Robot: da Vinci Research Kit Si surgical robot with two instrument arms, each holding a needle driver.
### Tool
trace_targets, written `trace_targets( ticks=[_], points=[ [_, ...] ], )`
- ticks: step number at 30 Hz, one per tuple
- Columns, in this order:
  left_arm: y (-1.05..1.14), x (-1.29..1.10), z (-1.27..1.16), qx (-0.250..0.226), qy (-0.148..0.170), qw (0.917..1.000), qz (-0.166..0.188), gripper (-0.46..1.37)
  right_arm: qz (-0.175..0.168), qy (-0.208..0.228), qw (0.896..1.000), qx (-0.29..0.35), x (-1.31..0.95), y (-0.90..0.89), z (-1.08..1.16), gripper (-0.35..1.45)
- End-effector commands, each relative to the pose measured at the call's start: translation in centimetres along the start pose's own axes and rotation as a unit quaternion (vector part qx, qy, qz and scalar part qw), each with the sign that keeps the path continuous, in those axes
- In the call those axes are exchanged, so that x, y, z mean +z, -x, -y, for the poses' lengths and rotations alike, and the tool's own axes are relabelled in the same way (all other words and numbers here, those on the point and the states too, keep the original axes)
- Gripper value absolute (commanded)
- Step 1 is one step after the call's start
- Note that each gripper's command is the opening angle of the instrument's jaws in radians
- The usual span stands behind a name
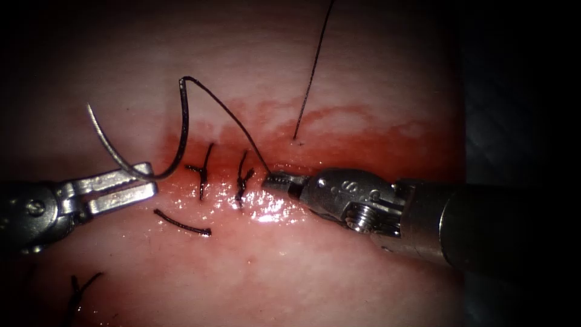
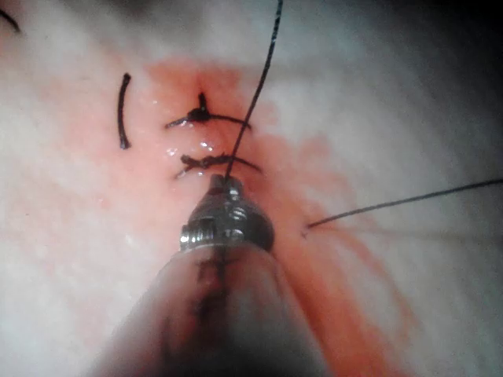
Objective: Wound Closure
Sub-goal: Pull the suture through the tissue with the right needle driver until a short bit remains atop the cut
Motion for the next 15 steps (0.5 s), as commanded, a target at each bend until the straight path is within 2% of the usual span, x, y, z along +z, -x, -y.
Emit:
trace_targets(
  ticks=[1, 5, 10, 15],
  points=[
    [0.00, 0.00, 0.00, 0.000, 0.004, 1.0000, 0.001, -0.35, 0.006, 0.001, 1.000, 0.000, -0.03, -0.02, 0.02, -0.35],
    [0.01, 0.01, 0.02, 0.000, 0.003, 1.0000, 0.001, -0.35, 0.007, -0.003, 1.000, 0.000, -0.13, -0.02, 0.05, -0.35],
    [0.12, 0.03, 0.10, 0.004, -0.002, 1.0000, 0.002, -0.35, 0.013, -0.014, 1.000, 0.021, -0.29, -0.04, 0.21, -0.35],
    [0.30, 0.08, 0.25, 0.007, -0.012, 0.9999, 0.005, -0.35, 0.022, -0.048, 0.998, 0.030, -0.38, -0.05, 0.57, -0.35]
  ],
)
